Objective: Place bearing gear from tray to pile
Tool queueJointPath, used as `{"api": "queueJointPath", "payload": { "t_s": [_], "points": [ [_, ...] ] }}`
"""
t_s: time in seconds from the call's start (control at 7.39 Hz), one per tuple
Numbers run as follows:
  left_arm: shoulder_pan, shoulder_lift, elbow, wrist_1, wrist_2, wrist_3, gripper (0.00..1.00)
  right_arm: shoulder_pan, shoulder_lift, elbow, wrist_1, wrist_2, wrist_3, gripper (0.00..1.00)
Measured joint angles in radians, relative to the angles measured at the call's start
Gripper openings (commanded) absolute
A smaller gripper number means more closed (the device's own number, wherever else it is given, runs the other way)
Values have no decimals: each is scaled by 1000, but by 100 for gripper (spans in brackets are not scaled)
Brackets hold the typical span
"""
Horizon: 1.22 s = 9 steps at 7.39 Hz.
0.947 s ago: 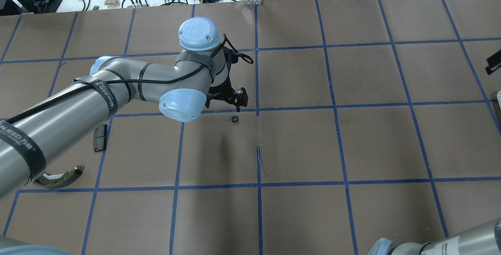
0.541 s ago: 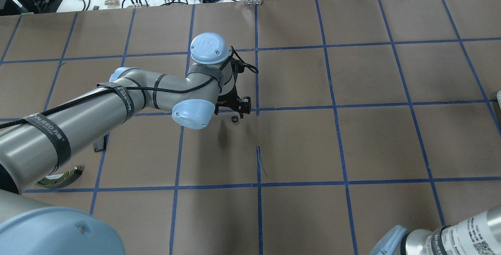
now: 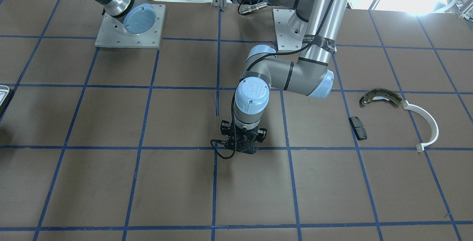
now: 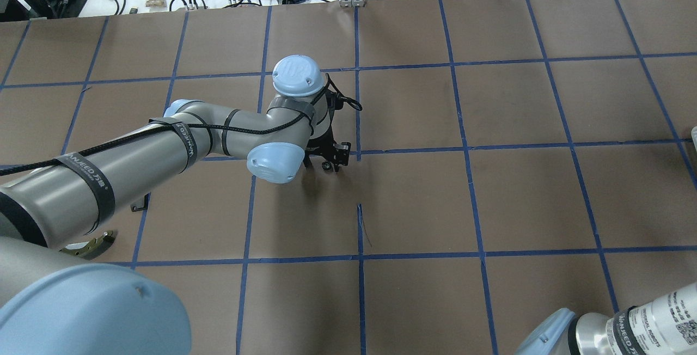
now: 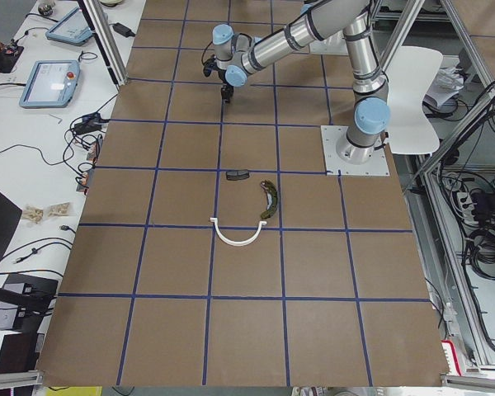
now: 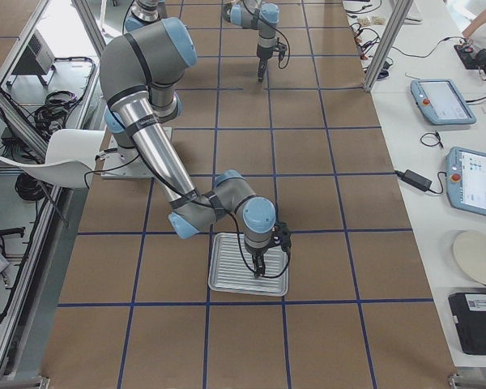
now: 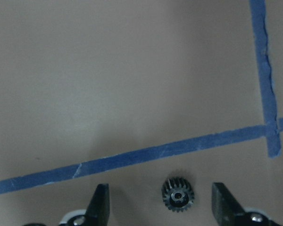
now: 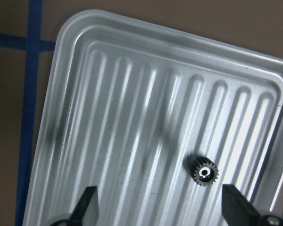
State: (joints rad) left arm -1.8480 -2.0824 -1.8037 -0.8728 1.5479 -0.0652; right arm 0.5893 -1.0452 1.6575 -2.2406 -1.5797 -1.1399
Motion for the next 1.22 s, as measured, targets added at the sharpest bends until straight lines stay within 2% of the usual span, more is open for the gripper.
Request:
{"api": "queueJointPath", "payload": {
  "t_s": [0.14,0.41,0.54,0.68,0.95,1.22],
  "points": [
    [0,-1,0,-1,0,0,0,-3,6,-12,-6,0,-3,89],
    [3,6,4,-9,2,-4,0,-5,43,-40,-11,0,-10,87],
    [7,19,10,-21,7,-1,0,-6,57,-46,-12,-1,-15,75],
    [17,33,23,-47,13,12,0,-7,63,-49,-13,-4,-19,68],
    [120,68,102,-199,57,113,0,-9,72,-52,-14,-25,-21,64],
    [303,90,189,-359,107,248,0,-10,75,-57,-14,-36,-23,62]
  ]
}}
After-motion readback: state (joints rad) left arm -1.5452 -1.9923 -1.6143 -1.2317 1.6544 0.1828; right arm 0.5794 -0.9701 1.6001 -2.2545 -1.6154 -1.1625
